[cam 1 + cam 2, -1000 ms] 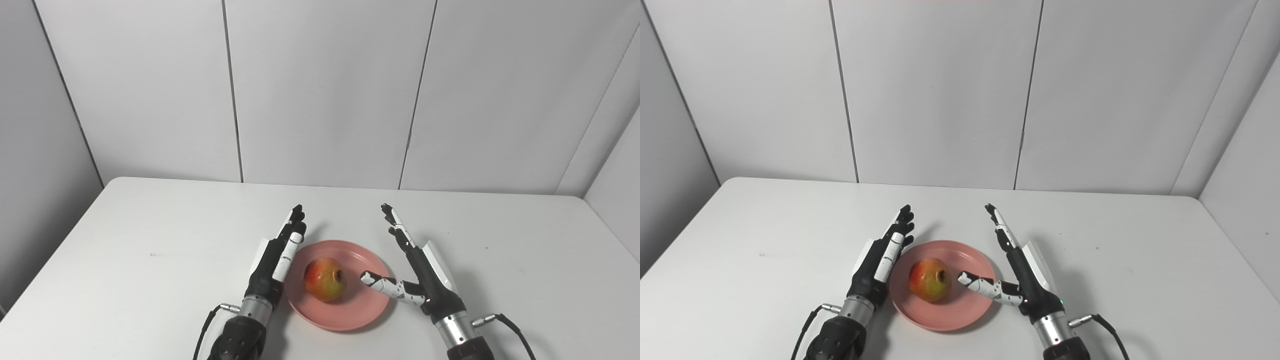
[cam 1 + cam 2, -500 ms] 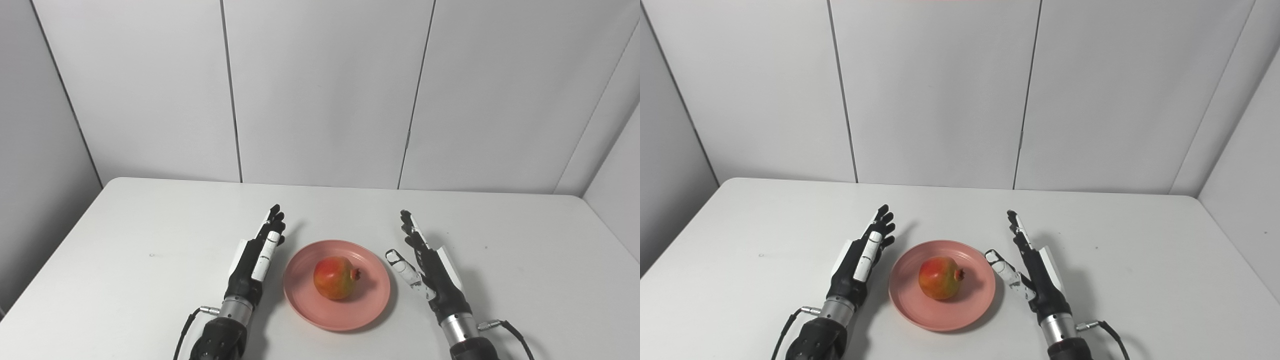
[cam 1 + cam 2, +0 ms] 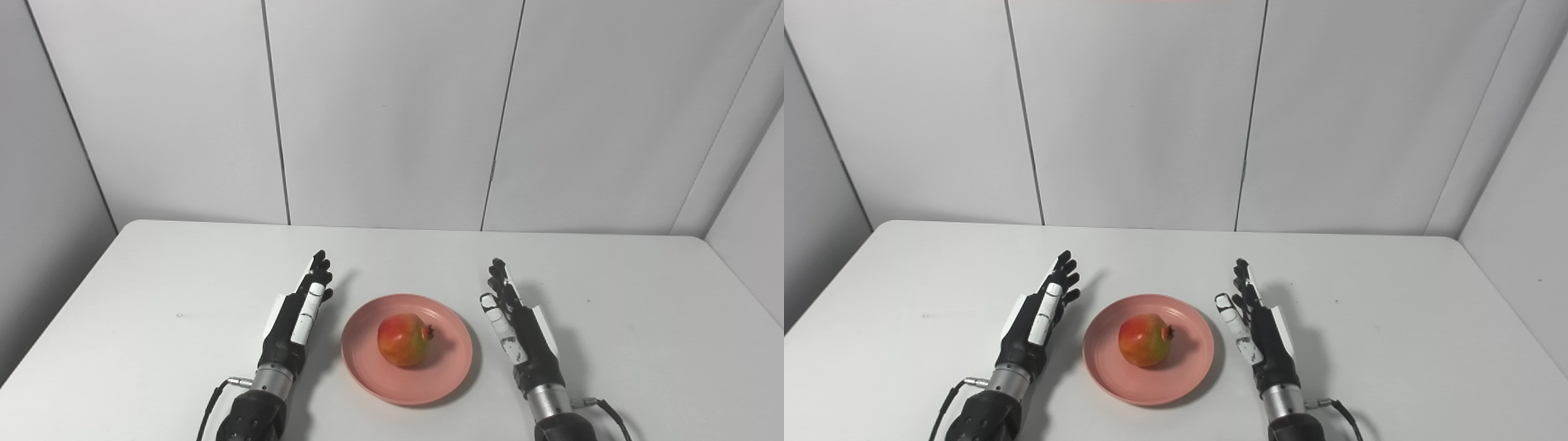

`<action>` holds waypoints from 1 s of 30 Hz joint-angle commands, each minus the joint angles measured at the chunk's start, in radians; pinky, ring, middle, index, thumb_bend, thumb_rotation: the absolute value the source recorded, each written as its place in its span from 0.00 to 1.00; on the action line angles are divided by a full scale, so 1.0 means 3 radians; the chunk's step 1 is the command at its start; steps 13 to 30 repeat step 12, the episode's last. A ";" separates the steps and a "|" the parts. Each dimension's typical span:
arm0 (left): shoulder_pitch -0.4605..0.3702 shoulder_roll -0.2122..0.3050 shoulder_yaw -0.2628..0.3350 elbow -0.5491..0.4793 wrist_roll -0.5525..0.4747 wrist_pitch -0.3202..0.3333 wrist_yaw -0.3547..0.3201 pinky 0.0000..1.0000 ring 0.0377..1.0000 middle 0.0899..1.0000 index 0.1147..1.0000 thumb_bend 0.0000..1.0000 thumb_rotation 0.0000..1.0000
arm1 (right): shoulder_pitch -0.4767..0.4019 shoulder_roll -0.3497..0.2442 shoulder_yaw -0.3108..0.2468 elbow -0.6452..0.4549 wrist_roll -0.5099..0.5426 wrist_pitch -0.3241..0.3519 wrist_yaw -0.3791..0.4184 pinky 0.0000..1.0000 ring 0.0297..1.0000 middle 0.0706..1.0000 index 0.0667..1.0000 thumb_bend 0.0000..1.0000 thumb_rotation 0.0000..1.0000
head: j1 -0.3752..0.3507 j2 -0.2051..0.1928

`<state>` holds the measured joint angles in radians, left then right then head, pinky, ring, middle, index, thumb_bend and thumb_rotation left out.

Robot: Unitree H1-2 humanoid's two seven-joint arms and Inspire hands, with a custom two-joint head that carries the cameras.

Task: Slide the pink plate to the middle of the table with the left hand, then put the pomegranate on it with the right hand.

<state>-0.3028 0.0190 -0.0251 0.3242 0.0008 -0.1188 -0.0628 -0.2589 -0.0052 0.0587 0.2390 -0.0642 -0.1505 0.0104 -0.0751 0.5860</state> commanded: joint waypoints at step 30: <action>0.0009 0.0050 0.0040 -0.0041 -0.0067 0.0062 -0.0074 0.93 0.96 0.98 0.99 0.64 1.00 | -0.0166 0.0062 -0.0071 -0.0051 0.0095 0.0057 -0.0007 0.97 0.99 1.00 1.00 0.54 0.91 | -0.0002 0.0006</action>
